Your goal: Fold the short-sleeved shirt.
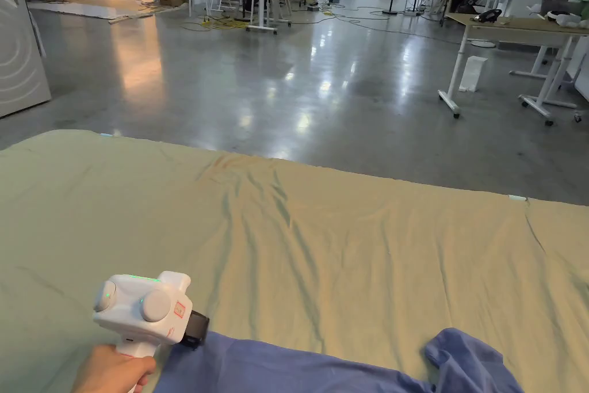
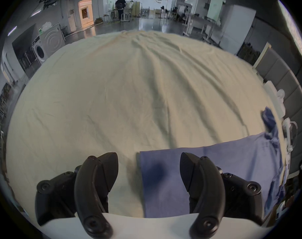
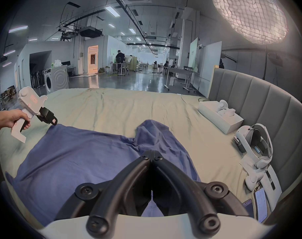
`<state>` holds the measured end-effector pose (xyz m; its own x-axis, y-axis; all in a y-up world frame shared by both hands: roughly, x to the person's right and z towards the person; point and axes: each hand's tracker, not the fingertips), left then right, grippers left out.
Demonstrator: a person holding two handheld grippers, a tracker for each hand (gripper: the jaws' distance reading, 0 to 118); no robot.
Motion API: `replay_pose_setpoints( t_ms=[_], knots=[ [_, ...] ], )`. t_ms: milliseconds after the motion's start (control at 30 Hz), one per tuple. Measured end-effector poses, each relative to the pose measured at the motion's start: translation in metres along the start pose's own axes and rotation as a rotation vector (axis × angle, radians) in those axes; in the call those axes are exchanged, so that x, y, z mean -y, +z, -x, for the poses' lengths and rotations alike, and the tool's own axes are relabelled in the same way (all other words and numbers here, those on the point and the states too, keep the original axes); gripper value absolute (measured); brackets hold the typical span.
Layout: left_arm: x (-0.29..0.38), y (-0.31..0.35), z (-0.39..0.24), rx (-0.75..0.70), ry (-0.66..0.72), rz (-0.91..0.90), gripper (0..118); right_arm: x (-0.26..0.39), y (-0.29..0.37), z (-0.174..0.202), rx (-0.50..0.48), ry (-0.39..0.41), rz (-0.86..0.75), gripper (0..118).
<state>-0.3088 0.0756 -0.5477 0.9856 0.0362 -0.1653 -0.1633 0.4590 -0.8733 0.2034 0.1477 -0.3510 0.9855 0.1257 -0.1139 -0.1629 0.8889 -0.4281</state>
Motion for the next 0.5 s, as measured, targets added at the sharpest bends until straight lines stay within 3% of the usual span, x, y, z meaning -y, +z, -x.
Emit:
replay_pose_setpoints(
  t_ms=[100, 167, 300, 367, 500],
  knots=[
    [0.006, -0.016, -0.004, -0.035, -0.021, 0.047, 76, 0.006, 0.0, -0.006, 0.013, 0.012, 0.013, 0],
    [0.012, -0.01, -0.011, -0.055, -0.017, -0.016, 70, 0.011, -0.002, -0.01, 0.022, 0.012, 0.032, 0],
    [0.015, -0.01, -0.033, -0.073, -0.166, -0.022, 37, 0.018, -0.009, -0.016, 0.029, -0.008, 0.062, 0],
    [0.015, -0.012, -0.04, -0.07, -0.166, -0.019, 20, 0.018, -0.015, -0.017, 0.032, -0.02, 0.073, 0],
    [0.014, -0.007, -0.033, -0.03, -0.105, -0.035, 4, 0.007, -0.039, -0.027, 0.037, -0.035, 0.096, 0]
  ],
)
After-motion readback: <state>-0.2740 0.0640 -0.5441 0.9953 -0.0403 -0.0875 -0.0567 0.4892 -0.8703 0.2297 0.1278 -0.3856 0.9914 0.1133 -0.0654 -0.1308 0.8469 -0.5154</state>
